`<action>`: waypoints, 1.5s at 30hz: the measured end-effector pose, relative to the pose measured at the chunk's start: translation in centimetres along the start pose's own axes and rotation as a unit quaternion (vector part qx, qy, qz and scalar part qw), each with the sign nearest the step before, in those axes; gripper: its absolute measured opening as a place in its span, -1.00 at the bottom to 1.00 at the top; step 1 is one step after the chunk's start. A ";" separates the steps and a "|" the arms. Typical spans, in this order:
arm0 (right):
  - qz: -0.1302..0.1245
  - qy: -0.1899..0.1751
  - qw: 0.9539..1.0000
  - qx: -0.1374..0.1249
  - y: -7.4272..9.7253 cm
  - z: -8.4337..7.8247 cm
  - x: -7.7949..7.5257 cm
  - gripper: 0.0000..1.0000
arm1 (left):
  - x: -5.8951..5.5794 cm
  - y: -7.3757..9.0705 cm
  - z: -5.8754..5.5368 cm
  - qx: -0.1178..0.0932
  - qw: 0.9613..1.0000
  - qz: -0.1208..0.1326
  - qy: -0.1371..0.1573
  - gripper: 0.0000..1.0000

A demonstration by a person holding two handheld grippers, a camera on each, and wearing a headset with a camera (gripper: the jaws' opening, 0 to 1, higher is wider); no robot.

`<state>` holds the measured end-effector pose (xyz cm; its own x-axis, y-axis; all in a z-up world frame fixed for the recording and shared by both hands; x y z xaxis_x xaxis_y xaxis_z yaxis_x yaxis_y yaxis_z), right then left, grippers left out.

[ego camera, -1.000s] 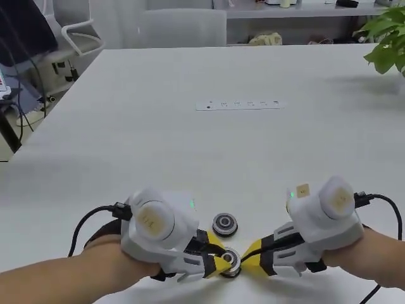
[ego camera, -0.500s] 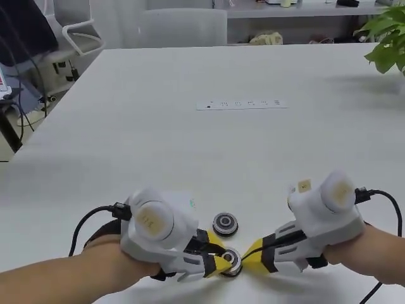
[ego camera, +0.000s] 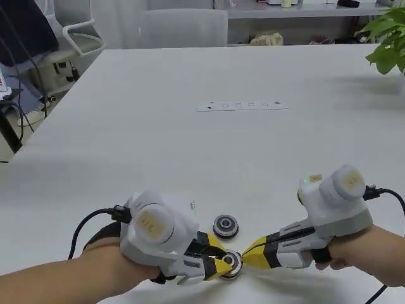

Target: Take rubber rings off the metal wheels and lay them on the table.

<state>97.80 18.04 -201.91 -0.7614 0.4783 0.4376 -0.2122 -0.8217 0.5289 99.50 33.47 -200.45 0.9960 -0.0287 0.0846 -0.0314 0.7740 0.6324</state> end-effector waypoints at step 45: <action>0.012 0.029 0.999 -0.015 -0.5 0.7 0.9 -1.00 | 0.1 0.0 0.2 0.006 1.000 -0.003 0.008 -0.85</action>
<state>97.63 19.13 -201.27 -0.8006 0.4399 0.4068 -0.2112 -0.8426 0.4954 99.63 33.31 -200.30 0.9974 -0.0230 0.0683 -0.0263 0.7660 0.6423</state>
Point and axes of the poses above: the centre of the closed fingertips' face, and the gripper's own axes: y roughly backward along the fingers, x roughly to its left, z roughly out of its top, the point moved 9 cm from there along y, roughly backward along the fingers, and after that the axes turned 3 degrees about -y, right-handed, at the moved point
